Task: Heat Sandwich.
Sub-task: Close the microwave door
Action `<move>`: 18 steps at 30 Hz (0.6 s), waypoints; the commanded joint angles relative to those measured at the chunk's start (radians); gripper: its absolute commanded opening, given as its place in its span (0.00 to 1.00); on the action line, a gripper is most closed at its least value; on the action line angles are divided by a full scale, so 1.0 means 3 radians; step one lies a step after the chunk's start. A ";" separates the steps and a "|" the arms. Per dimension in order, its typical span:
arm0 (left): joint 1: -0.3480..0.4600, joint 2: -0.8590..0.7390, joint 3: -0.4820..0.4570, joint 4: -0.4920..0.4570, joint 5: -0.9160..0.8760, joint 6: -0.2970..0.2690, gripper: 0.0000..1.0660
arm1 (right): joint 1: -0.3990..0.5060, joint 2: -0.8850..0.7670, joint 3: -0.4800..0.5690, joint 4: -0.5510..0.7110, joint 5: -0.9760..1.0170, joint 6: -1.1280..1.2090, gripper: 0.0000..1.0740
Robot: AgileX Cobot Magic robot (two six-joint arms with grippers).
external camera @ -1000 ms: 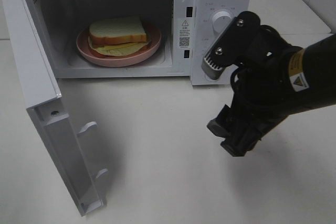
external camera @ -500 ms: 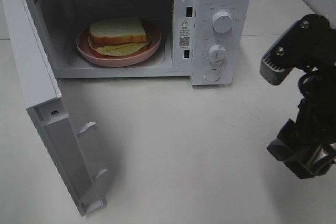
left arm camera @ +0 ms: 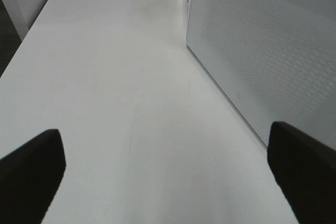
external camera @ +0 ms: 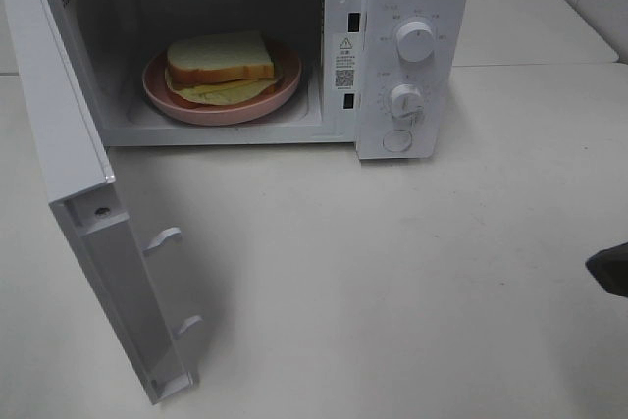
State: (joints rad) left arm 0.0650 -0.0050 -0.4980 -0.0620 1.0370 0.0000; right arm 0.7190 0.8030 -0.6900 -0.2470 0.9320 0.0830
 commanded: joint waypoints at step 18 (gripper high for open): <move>-0.0017 -0.0077 0.0013 -0.0007 -0.0030 0.0000 0.95 | -0.0920 -0.1217 0.0010 0.0360 0.0333 0.0013 0.71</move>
State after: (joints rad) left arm 0.0650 -0.0050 -0.4980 -0.0620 1.0370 0.0000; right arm 0.4770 0.4720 -0.6900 -0.1590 1.0290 0.0830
